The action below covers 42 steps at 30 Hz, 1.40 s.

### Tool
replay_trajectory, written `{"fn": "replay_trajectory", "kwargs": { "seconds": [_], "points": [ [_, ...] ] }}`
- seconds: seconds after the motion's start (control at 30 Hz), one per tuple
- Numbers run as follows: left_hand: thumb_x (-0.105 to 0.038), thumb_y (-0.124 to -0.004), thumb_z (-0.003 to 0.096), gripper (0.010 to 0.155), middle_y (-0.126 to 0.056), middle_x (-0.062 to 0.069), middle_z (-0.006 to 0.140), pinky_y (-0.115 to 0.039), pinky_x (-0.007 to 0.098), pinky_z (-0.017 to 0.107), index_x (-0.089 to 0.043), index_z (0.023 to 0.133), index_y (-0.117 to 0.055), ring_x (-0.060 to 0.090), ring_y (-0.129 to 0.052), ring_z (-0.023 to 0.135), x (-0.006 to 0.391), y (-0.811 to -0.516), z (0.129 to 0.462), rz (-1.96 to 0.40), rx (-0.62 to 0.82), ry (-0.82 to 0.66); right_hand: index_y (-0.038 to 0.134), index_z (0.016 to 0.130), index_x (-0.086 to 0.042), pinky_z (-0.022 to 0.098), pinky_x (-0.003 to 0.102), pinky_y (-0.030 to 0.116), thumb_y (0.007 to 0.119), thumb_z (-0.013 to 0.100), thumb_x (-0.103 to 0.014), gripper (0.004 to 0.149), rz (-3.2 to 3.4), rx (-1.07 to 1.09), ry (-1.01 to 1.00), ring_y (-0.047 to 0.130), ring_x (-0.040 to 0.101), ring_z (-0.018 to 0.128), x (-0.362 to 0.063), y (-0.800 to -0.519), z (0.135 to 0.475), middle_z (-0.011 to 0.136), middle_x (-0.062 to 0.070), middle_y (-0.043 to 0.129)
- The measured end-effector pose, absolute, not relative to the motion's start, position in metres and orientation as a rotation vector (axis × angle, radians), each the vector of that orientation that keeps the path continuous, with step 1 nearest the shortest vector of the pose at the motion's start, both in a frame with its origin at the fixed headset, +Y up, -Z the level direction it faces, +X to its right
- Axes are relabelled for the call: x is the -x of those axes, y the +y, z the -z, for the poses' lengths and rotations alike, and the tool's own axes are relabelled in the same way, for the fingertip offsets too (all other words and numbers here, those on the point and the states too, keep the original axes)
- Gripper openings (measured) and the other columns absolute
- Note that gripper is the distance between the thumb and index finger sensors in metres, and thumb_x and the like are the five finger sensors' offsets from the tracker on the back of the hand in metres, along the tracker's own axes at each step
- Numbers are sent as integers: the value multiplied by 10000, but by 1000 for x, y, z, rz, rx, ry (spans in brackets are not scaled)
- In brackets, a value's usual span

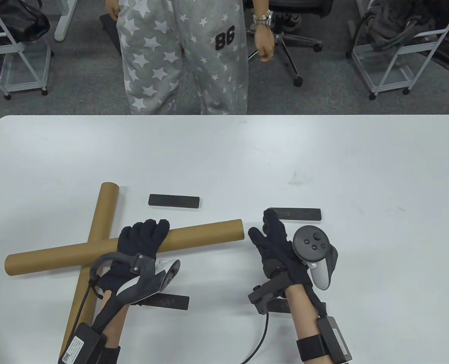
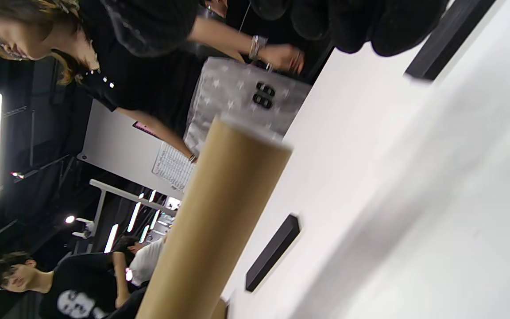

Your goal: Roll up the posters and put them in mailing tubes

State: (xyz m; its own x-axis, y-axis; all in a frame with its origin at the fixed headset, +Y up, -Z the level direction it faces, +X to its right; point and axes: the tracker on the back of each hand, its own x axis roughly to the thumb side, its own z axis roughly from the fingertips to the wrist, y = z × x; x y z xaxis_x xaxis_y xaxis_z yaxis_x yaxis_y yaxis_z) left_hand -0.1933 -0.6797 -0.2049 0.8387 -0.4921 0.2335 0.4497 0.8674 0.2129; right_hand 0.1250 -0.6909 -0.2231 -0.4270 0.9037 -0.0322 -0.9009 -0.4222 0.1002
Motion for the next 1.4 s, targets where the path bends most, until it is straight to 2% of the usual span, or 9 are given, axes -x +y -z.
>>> {"fn": "replay_trajectory", "kwargs": {
  "seconds": [0.17, 0.4, 0.7, 0.87, 1.1, 1.27, 1.4],
  "points": [
    [-390, -873, 403, 890, -652, -3, 1158, -749, 475, 794, -280, 1173, -440, 251, -838, 1020, 193, -679, 205, 501, -146, -283, 251, 1115, 119, 670, 755, 490, 618, 570, -374, 822, -2287, 10, 69, 431, 697, 973, -158, -687, 218, 1141, 442, 302],
    [-390, -876, 403, 888, -653, -3, 1158, -748, 481, 792, -287, 1171, -442, 254, -837, 1019, 192, -680, 206, 508, -127, -277, 297, 1124, 90, 675, 764, 481, 629, 567, -371, 796, -2604, 74, 99, 445, 687, 984, -187, -701, 211, 1153, 414, 348],
    [-384, -877, 416, 890, -667, 53, 1156, -755, 508, 778, -240, 1185, -453, 293, -845, 1005, 194, -663, 211, 424, -87, -210, 301, 1131, 65, 686, 767, 468, 628, 563, -384, 795, -2887, -16, 152, 442, 673, 1001, -185, -716, 205, 1167, 386, 360],
    [-376, -861, 443, 894, -663, 107, 1157, -755, 539, 765, -164, 1203, -441, 339, -845, 992, 196, -640, 219, 433, 11, -121, 306, 1131, 64, 687, 765, 471, 628, 563, -387, 793, -2862, -39, 160, 449, 669, 1001, -183, -717, 204, 1167, 385, 370],
    [-397, -836, 473, 903, -666, 156, 1151, -790, 543, 734, -77, 1206, -417, 369, -866, 962, 193, -609, 234, 377, 69, -31, 313, 1129, 69, 683, 765, 476, 629, 563, -388, 794, -2827, -59, 162, 458, 668, 998, -184, -716, 203, 1165, 387, 376],
    [-412, -820, 486, 921, -663, 185, 1143, -814, 534, 716, -25, 1201, -388, 380, -878, 945, 196, -609, 249, 289, 92, 18, 313, 1130, 71, 681, 765, 478, 627, 563, -390, 795, -2785, -62, 190, 460, 669, 997, -188, -718, 203, 1164, 387, 378],
    [-419, -814, 492, 928, -656, 199, 1139, -822, 524, 710, -2, 1198, -378, 386, -879, 938, 198, -625, 260, 253, 148, 65, 314, 1130, 72, 681, 766, 478, 626, 565, -390, 794, -2756, -56, 183, 461, 671, 995, -191, -717, 204, 1164, 389, 378]
  ]
}}
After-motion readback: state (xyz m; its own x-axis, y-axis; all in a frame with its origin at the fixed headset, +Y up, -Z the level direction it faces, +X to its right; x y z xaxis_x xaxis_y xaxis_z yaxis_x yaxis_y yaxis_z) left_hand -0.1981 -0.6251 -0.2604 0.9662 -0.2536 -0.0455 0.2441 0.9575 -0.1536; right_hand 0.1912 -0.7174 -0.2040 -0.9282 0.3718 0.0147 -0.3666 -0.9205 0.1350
